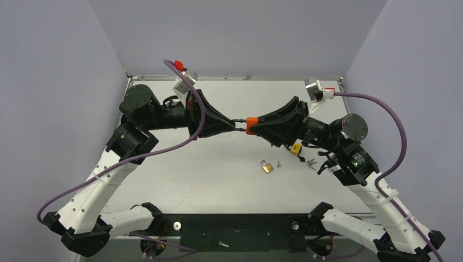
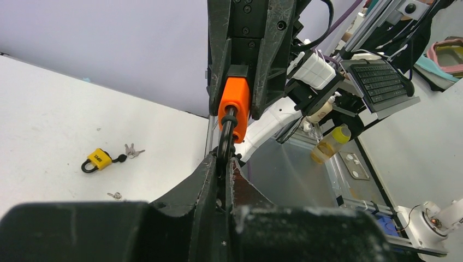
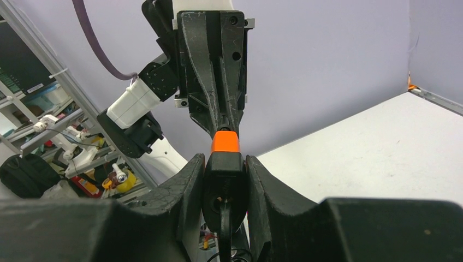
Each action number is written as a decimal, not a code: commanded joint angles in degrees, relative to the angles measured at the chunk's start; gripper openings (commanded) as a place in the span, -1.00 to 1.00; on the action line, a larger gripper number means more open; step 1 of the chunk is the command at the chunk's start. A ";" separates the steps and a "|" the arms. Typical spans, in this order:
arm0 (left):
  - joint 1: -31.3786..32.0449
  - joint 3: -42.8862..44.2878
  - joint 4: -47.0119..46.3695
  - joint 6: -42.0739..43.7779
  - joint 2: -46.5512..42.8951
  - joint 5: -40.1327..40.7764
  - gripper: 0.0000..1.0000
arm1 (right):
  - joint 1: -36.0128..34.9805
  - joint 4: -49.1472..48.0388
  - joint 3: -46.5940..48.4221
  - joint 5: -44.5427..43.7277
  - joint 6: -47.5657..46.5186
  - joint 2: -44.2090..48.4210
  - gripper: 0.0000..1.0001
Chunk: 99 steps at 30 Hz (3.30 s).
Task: Lock with the key
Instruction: Lock the lock.
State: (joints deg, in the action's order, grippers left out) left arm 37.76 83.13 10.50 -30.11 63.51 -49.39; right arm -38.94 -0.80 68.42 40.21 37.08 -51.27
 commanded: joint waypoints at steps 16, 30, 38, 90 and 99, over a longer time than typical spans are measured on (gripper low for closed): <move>5.62 1.14 -4.14 -5.06 2.52 5.39 -1.00 | -6.49 3.45 3.61 -7.26 -7.65 -5.46 -1.00; 8.40 8.15 -2.15 -5.95 5.64 12.84 -1.00 | -10.05 5.23 0.68 -11.34 -10.01 -6.76 -1.00; 8.47 10.10 -8.04 -10.81 7.49 11.68 -1.00 | -10.06 5.02 -1.39 -11.45 -10.03 -6.82 -1.00; -2.89 2.94 10.47 -0.85 -4.99 17.72 -1.00 | 13.10 -33.34 -13.24 10.25 13.58 -5.95 0.66; -4.08 3.50 13.82 0.59 -6.13 12.15 -1.00 | 16.90 -54.38 -15.37 20.52 29.09 -10.43 0.45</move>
State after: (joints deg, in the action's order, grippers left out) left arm 34.26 84.01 26.44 -30.72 59.53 -33.10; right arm -21.52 -41.71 52.49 54.35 59.05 -60.25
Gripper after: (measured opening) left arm 0.039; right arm 0.760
